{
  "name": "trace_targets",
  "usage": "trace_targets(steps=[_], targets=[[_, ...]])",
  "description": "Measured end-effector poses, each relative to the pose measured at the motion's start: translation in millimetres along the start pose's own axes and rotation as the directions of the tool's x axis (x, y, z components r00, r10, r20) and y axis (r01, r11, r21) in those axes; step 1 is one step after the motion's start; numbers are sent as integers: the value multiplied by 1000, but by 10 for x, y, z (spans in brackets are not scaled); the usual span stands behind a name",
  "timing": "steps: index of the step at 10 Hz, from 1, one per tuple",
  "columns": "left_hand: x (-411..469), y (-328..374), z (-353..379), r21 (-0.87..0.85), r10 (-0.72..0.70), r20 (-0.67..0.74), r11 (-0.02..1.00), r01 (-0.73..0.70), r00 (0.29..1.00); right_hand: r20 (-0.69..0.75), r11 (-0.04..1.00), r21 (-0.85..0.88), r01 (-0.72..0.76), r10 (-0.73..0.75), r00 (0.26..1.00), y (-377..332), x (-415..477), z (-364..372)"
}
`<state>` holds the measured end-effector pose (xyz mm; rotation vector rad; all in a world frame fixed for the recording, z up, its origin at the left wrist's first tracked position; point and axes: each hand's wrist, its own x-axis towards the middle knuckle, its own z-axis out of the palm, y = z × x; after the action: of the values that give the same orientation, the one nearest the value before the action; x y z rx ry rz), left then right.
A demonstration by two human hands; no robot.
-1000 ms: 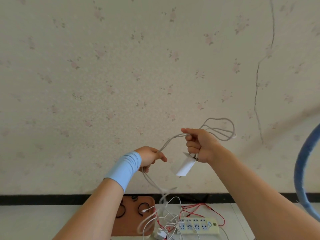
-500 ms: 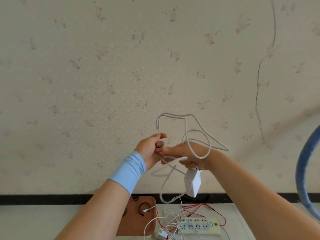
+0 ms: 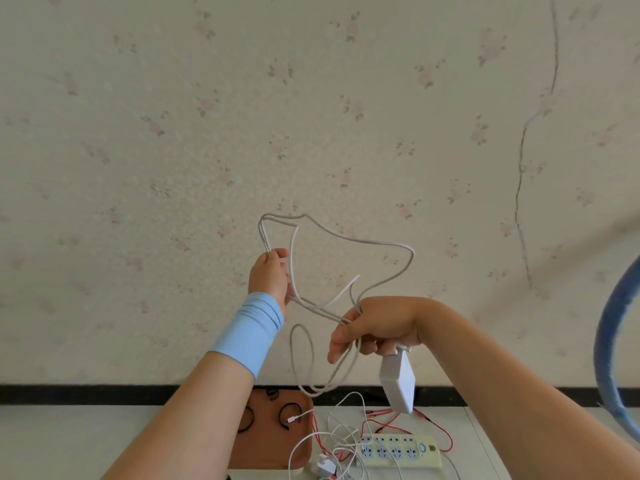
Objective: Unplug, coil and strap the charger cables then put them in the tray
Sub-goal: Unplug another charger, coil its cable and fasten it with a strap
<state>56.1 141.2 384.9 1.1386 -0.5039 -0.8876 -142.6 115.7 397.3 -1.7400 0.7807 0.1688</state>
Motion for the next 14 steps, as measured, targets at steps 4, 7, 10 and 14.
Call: trace_targets(steps=[4, 7, 10, 14], targets=[[180, 6, -340, 801, -181, -27, 585, 130, 983, -98, 994, 75, -82, 89, 991, 151, -19, -170], [-369, 51, -155, 968, -861, 244, 185, -172, 447, -221, 953, 255, -163, 221, 950, 186, 51, -208], [-433, -33, 75, 362, -366, 731, 923, 127, 575, -376, 928, 328, -176, 299, 877, 231, 105, -246], [-361, -112, 56, 724, -222, 670, 409, -556, 708, -171, 947, 303, -104, 161, 972, 155, 67, -192]])
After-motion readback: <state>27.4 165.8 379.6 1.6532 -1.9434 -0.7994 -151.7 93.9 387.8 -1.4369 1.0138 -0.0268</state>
